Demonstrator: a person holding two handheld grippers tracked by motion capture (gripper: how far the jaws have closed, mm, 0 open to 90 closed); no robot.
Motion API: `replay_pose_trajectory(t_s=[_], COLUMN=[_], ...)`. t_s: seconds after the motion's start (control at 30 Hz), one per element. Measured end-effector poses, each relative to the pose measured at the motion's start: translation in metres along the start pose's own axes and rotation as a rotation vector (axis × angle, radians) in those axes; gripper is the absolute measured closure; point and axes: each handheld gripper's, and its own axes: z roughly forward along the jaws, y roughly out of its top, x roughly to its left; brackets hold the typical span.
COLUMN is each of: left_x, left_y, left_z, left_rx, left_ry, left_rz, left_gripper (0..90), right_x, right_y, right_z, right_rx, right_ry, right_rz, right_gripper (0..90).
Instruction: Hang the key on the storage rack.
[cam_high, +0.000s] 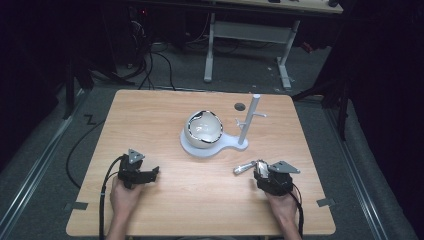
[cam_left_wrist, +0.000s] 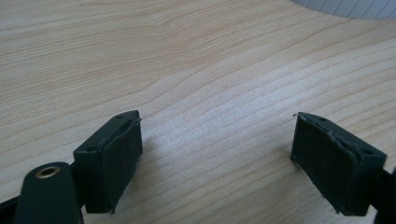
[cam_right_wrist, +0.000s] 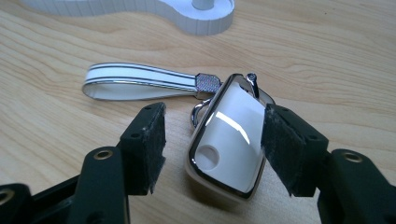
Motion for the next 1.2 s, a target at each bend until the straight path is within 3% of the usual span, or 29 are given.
replay_pose_trajectory(t_s=[0.17, 0.33, 0.53, 0.87, 1.2], left_x=[0.0, 0.0, 0.0, 0.0, 0.0], left_y=[0.0, 0.0, 0.0, 0.0, 0.0], left_z=[0.0, 0.0, 0.0, 0.0, 0.0], left_rx=[0.0, 0.0, 0.0, -0.001, -0.001], left_ry=[0.0, 0.0, 0.0, 0.001, 0.001], left_rz=[0.0, 0.0, -0.001, -0.001, -0.001], left_gripper=[16.9, 16.9, 16.9, 16.9, 17.0], right_x=[0.0, -0.005, -0.017, -0.024, -0.024], right_y=[-0.003, -0.005, -0.014, -0.016, -0.015], right_z=[0.006, 0.005, -0.001, -0.005, -0.008], right_rx=[0.027, 0.026, 0.009, -0.011, -0.025], right_ry=[-0.023, -0.024, 0.004, 0.008, 0.022], right_rz=[-0.023, -0.016, 0.022, 0.037, 0.031], right_gripper=[41.0, 45.9, 58.3, 74.7, 75.4])
